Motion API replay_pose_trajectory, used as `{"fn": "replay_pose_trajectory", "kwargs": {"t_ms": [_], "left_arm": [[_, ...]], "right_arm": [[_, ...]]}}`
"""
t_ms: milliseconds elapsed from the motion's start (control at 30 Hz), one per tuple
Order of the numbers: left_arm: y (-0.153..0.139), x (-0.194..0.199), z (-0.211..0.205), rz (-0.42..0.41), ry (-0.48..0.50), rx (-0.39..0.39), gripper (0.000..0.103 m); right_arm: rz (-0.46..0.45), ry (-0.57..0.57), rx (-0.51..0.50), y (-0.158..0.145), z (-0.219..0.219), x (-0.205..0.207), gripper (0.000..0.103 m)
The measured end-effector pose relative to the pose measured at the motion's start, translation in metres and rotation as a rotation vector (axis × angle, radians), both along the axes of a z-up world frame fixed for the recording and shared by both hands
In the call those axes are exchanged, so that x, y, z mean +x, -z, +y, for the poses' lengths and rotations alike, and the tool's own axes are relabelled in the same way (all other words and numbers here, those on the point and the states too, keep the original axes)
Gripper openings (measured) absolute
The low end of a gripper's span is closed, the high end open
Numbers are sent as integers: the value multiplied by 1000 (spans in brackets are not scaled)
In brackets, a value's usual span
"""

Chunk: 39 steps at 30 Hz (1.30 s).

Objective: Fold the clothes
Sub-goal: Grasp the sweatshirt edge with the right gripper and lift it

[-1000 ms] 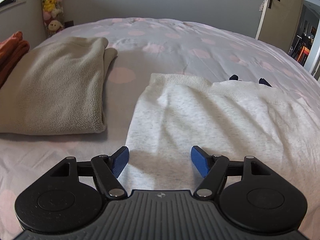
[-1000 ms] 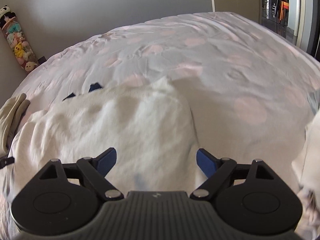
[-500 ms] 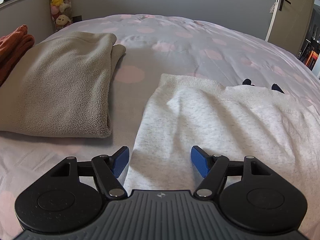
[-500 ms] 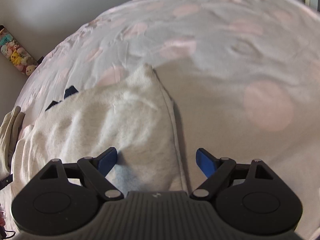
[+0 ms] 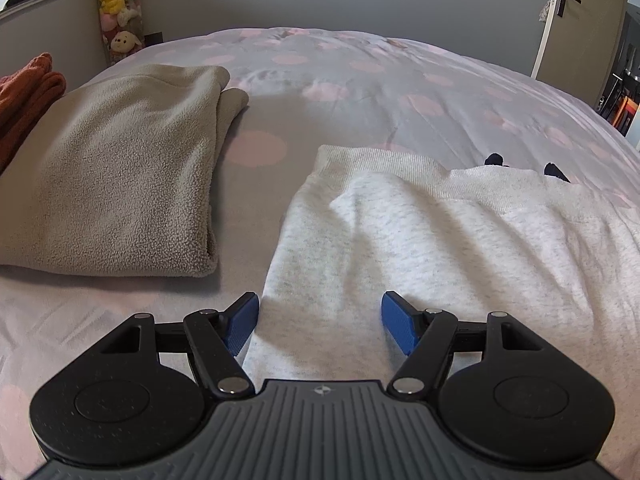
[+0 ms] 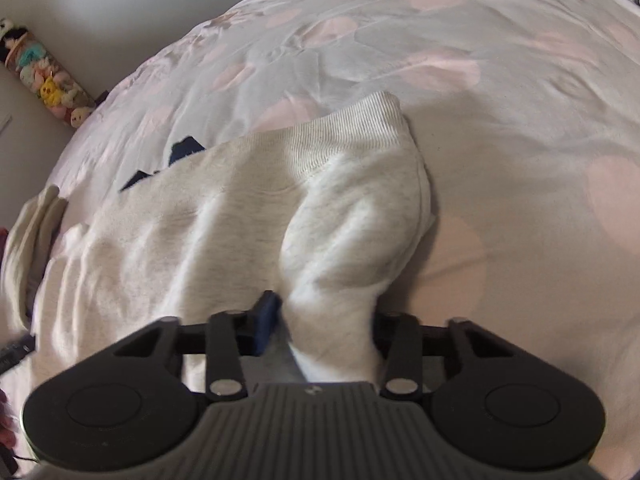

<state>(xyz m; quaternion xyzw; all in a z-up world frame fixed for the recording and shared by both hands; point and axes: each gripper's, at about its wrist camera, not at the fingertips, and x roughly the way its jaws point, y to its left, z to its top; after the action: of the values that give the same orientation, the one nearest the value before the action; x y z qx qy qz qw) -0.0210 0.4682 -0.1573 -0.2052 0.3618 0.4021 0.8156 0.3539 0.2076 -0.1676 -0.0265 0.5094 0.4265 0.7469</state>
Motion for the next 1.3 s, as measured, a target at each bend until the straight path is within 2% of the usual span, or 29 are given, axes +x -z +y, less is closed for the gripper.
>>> {"fn": "replay_pose_trajectory", "kwargs": {"t_ms": [133, 267, 333, 433, 567, 700, 800, 933, 1133, 1300], "left_arm": [[-5, -2, -1, -19, 33, -2, 65], [-13, -6, -3, -39, 61, -1, 63], [-16, -9, -4, -48, 74, -8, 58], [-21, -14, -3, -66, 85, -28, 50], [-27, -22, 1, -57, 56, -37, 49], [-30, -34, 8, -60, 18, -54, 37], [-30, -42, 13, -66, 3, -66, 36], [-31, -52, 18, -73, -8, -66, 35], [-30, -59, 24, -57, -14, -66, 34], [-24, -61, 30, -36, -21, -80, 34]], "right_arm": [[-2, 9, 25, -25, -3, -8, 30], [-36, -6, 56, -70, 4, -28, 29], [-57, -20, 60, -93, 13, -42, 29], [-76, -44, 71, -123, 30, -64, 29], [-106, -74, 76, -156, 61, -100, 28], [-125, -106, 91, -175, 99, -135, 23], [-140, -127, 76, -176, 132, -163, 21], [-143, -163, 54, -164, 173, -201, 21], [-138, -196, 7, -132, 223, -244, 20], [-95, -236, -31, -98, 244, -263, 20]]}}
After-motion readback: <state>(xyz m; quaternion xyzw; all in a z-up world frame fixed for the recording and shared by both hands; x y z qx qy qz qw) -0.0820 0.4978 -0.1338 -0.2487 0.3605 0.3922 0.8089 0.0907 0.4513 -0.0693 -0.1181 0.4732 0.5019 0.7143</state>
